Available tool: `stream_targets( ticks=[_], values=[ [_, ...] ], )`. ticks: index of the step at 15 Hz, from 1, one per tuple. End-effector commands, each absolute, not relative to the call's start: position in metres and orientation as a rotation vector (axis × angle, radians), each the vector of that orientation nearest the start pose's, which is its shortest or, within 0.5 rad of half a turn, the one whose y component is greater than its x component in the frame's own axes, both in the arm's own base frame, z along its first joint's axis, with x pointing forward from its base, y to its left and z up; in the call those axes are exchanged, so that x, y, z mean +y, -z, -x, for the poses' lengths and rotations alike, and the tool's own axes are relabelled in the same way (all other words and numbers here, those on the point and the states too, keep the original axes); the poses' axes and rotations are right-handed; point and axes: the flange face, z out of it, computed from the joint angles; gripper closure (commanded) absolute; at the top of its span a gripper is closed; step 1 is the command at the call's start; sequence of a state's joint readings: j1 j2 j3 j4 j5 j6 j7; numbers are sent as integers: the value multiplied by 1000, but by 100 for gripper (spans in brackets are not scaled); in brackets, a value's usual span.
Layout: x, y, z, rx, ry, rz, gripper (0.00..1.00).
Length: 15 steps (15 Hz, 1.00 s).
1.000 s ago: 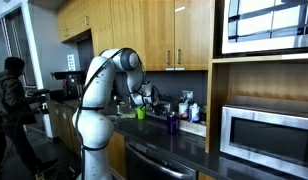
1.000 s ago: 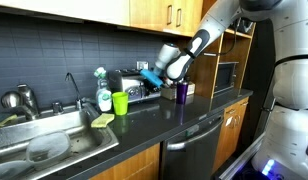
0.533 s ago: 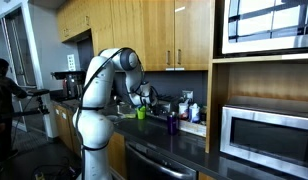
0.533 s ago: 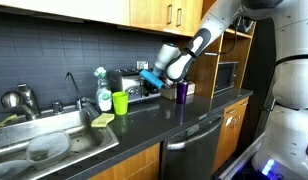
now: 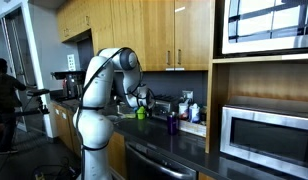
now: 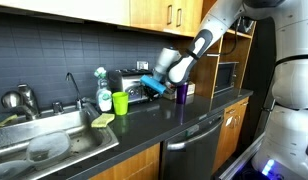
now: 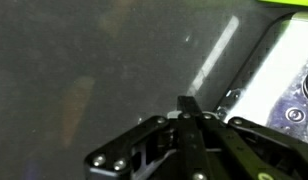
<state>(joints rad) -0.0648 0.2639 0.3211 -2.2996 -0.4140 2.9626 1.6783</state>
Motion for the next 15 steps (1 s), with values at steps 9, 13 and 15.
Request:
stream_targets(
  ticks=[9,13,15],
  values=[
    [191,-350,-501,1134,388,2575,100],
    [190,-384,-495,1087,428,2602,100],
    [193,-399,-495,1084,451,2593,100]
  ],
)
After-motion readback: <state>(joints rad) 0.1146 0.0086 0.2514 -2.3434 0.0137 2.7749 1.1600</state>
